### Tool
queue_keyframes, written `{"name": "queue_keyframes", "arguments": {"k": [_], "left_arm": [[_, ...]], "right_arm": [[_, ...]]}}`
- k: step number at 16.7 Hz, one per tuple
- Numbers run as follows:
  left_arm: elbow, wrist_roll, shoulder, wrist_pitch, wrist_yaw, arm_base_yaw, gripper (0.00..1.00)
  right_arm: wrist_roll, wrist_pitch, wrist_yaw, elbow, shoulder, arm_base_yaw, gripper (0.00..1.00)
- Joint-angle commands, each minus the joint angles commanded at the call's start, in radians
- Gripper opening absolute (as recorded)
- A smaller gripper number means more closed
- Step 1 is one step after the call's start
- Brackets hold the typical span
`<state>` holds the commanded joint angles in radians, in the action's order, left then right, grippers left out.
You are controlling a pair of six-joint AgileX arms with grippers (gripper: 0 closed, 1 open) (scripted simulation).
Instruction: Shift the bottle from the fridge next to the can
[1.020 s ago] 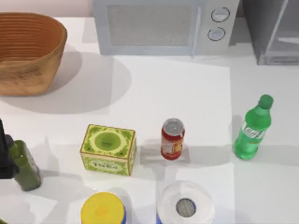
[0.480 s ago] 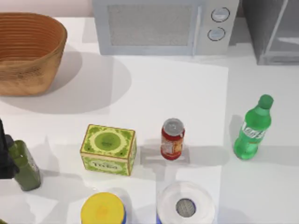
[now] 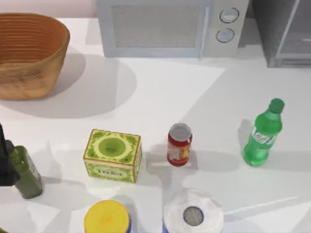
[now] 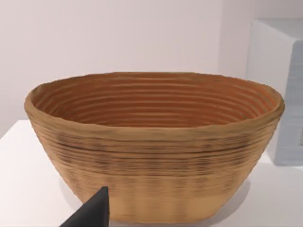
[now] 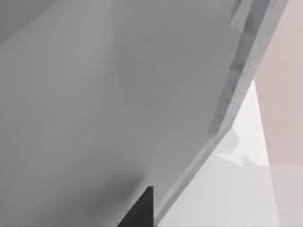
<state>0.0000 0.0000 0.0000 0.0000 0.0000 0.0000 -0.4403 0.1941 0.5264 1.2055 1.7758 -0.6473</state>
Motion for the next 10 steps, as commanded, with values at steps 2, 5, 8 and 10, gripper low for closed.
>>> {"name": "queue_keyframes", "arguments": {"k": [2,5,8,10], "left_arm": [[0.0,0.0,0.0,0.0,0.0,0.0,1.0],[0.0,0.0,0.0,0.0,0.0,0.0,1.0],[0.0,0.0,0.0,0.0,0.0,0.0,1.0],[0.0,0.0,0.0,0.0,0.0,0.0,1.0]], "right_arm": [[0.098,-0.054,-0.11,-0.046,-0.03,0.159,1.0],[0.246,-0.138,-0.282,-0.119,-0.083,0.392,1.0],[0.368,-0.207,-0.423,-0.182,-0.13,0.554,1.0],[0.417,-0.234,-0.477,-0.207,-0.15,0.609,1.0]]}}
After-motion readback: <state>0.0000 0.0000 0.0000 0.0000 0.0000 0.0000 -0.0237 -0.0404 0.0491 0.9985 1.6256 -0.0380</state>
